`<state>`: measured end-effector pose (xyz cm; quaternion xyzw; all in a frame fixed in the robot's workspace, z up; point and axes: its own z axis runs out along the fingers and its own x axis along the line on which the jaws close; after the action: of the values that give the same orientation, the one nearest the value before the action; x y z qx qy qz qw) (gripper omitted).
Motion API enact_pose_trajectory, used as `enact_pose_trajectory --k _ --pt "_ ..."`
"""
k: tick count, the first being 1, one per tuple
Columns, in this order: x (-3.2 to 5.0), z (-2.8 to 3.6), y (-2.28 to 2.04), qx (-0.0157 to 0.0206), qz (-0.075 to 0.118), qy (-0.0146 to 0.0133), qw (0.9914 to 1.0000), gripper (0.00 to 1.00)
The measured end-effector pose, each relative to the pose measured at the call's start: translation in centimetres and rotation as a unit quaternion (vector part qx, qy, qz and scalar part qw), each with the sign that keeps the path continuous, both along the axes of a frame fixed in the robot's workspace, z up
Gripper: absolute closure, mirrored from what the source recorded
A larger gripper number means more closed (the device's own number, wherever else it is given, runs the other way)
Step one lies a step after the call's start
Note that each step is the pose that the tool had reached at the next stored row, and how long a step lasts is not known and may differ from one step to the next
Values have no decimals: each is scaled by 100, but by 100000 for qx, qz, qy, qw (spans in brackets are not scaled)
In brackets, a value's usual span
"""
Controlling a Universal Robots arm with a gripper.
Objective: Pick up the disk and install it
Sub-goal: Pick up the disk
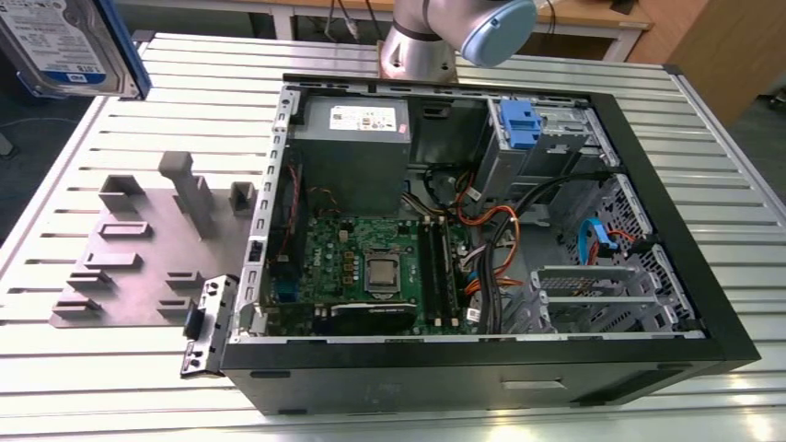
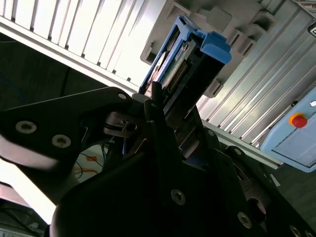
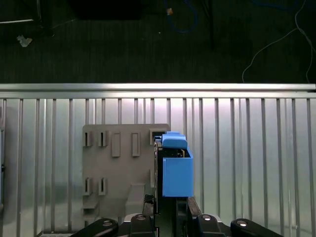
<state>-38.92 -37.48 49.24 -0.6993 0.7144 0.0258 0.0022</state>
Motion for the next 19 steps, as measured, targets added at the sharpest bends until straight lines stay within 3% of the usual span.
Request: enact_pose_trajectory --k 18,19 --pt "0 297 0 2 1 -3 100000 65" --pt "0 340 0 0 1 1 100000 65"
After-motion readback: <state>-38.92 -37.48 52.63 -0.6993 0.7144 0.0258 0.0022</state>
